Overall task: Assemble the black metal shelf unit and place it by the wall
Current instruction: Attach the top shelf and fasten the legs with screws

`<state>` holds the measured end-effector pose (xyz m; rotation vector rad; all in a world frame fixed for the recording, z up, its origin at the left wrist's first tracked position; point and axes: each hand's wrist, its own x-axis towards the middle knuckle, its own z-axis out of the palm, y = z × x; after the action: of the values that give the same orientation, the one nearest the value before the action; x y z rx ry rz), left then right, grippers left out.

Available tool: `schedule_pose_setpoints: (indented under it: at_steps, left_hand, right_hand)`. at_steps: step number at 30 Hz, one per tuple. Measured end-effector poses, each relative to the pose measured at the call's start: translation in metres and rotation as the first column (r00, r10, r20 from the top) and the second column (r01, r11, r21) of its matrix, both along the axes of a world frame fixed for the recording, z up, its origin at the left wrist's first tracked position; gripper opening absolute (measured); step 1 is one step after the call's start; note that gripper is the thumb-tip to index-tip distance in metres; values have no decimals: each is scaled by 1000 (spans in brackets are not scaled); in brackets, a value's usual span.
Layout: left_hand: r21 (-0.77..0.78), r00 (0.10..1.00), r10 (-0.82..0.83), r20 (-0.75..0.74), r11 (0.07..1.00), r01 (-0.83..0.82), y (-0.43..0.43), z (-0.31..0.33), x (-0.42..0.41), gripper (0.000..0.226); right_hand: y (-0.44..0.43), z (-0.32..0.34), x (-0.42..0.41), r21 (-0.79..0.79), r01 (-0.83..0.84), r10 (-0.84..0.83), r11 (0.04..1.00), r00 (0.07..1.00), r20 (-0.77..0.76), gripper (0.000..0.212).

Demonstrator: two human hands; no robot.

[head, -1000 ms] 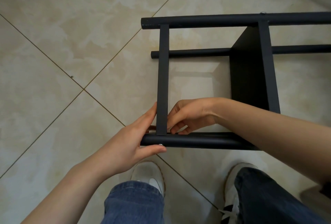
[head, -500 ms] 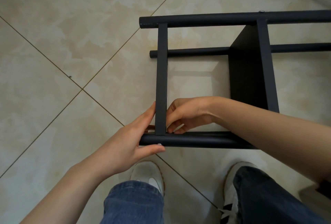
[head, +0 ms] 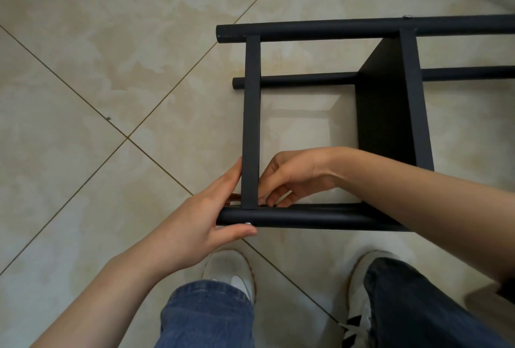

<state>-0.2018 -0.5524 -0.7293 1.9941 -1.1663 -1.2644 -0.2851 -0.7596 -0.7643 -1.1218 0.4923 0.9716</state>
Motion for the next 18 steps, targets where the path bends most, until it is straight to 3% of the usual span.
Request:
schedule_pose_setpoints:
  at_steps: [11, 18]
  left_hand:
    - [-11, 1000, 9, -4, 1000, -9, 0, 0, -1, 103]
    - [-9, 1000, 1, 0, 1000, -1, 0, -1, 0, 103]
  right_hand:
    - [1, 2, 1, -21, -38, 39, 999, 999, 20, 33]
    - [6, 1, 0, -57, -70, 73, 996, 995, 61, 21]
